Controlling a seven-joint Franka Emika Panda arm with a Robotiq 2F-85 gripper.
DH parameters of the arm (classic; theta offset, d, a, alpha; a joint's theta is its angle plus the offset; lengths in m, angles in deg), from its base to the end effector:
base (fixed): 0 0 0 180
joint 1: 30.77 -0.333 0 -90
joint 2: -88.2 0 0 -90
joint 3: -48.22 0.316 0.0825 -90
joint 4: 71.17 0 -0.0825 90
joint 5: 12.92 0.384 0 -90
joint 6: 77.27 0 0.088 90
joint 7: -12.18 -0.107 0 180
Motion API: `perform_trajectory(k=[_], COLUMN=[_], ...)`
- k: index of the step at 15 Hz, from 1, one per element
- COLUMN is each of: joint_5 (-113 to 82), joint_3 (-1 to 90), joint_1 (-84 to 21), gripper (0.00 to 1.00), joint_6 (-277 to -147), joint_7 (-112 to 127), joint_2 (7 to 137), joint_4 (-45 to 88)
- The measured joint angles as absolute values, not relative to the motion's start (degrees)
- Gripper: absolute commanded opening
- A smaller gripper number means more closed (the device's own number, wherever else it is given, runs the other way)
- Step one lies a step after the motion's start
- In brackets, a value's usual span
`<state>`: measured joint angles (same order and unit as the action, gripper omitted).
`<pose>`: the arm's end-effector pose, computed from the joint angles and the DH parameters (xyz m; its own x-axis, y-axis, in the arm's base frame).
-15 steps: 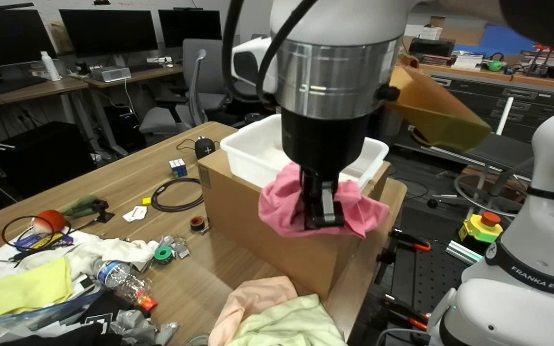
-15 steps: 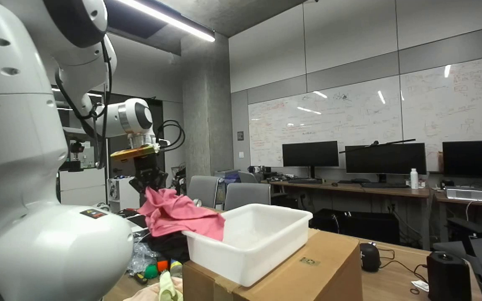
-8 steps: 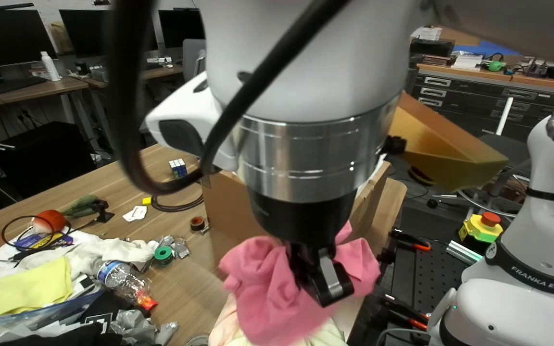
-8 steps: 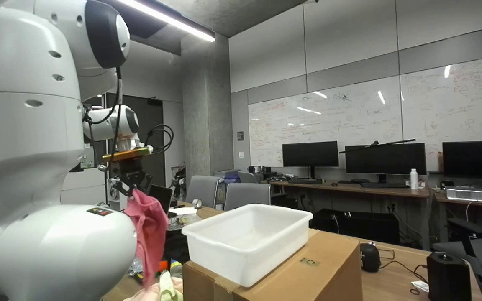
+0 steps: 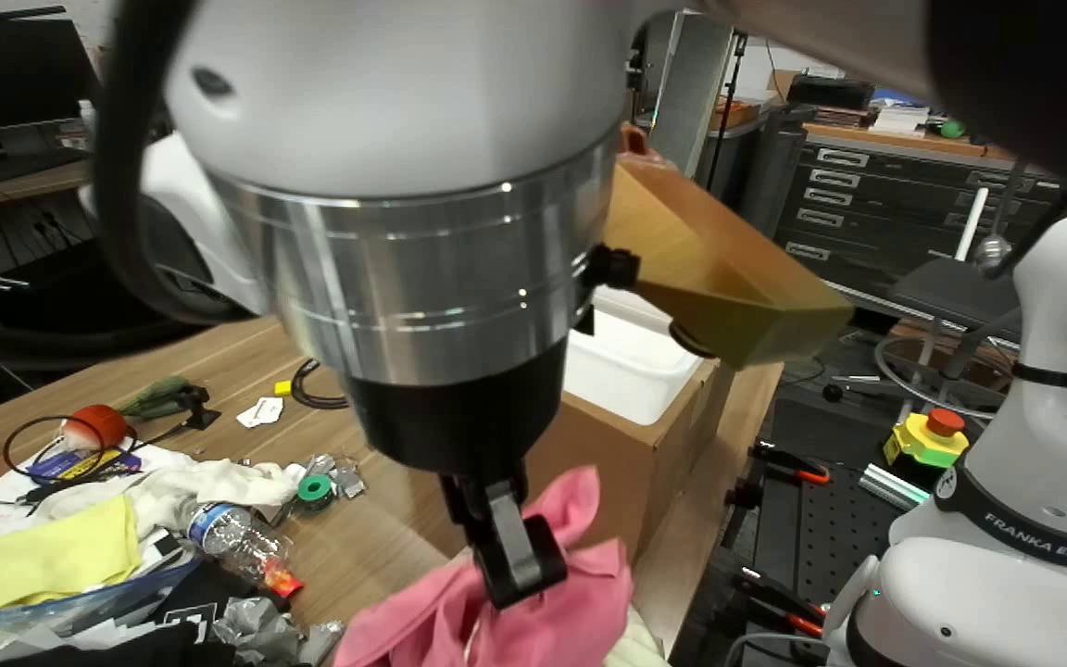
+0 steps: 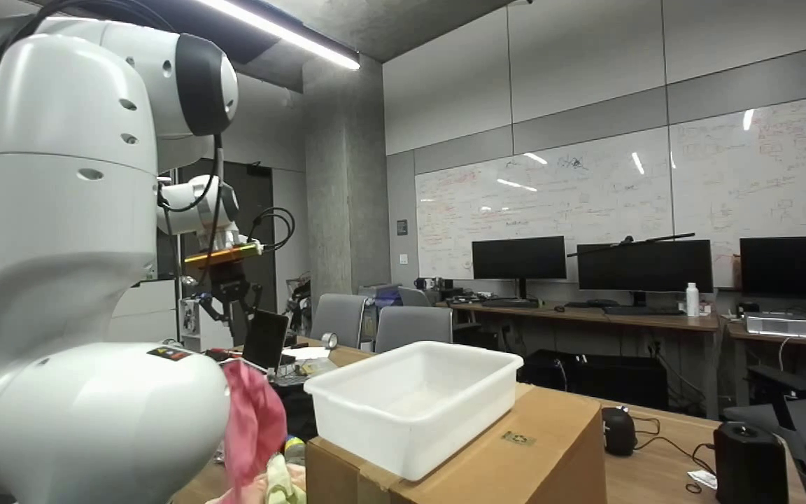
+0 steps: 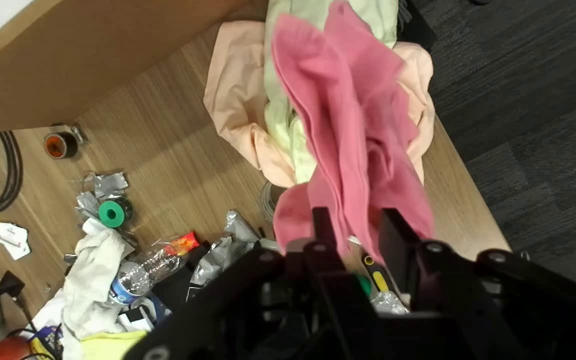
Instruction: Remove the towels and t-shirts from the white storage bin
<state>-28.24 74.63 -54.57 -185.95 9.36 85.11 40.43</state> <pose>0.3753 0.4156 0.4480 0.6067 0.7891 -0.0966 0.7859 -0.5770 0.2225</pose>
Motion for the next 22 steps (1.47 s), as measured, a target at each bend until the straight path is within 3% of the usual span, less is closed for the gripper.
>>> perform_trajectory(k=[5, 14, 22], joint_5=[-28.25, -23.51, -18.90], joint_3=[72.98, 67.04, 61.37], joint_1=[-54.55, -50.55, -44.07], gripper=[0.99, 1.00, 1.00], joint_6=[-185.76, -175.38, -180.30], joint_7=[9.40, 5.44, -3.33], joint_2=[83.68, 87.41, 102.25], joint_4=[38.79, 40.12, 55.44])
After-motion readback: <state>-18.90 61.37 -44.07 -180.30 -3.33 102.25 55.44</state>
